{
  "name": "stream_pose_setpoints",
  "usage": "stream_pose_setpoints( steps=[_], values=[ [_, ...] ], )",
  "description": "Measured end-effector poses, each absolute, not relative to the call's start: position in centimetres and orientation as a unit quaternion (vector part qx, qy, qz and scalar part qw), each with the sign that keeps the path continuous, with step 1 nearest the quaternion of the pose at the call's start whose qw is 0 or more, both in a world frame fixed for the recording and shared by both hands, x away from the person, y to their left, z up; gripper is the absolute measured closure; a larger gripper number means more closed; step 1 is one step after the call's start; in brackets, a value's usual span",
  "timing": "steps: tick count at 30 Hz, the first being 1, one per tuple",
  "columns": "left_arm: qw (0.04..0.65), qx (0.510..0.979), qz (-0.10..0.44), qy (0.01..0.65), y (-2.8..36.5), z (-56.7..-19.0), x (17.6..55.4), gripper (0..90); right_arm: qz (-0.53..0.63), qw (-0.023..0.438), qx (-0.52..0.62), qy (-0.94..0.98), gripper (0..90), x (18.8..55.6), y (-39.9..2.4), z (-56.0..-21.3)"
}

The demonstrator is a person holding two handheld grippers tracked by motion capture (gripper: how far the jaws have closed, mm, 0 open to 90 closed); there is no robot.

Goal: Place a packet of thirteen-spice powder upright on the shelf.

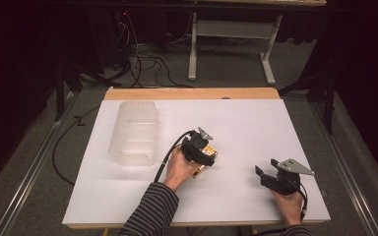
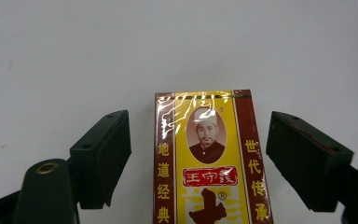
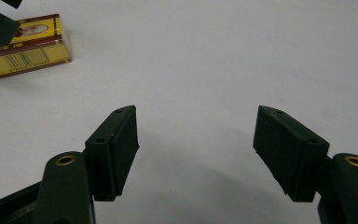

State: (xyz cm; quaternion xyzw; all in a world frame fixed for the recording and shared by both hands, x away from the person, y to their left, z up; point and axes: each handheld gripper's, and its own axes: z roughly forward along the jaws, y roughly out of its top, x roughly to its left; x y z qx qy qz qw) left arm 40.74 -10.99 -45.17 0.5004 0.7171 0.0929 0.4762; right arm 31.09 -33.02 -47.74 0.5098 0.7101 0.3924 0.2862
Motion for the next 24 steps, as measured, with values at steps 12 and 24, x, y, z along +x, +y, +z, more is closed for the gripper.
stream_pose_setpoints(
  steps=[12,24],
  values=[
    [0.461,0.517,0.085,0.717,-11.8,-46.4,40.9,23.9,0.391,0.289,0.510,0.710,31.0,31.1,-32.9,-47.8],
    [0.449,0.526,0.090,0.717,-12.0,-47.0,41.1,31.3,0.388,0.288,0.508,0.713,31.0,31.1,-32.9,-47.8]
  ],
)
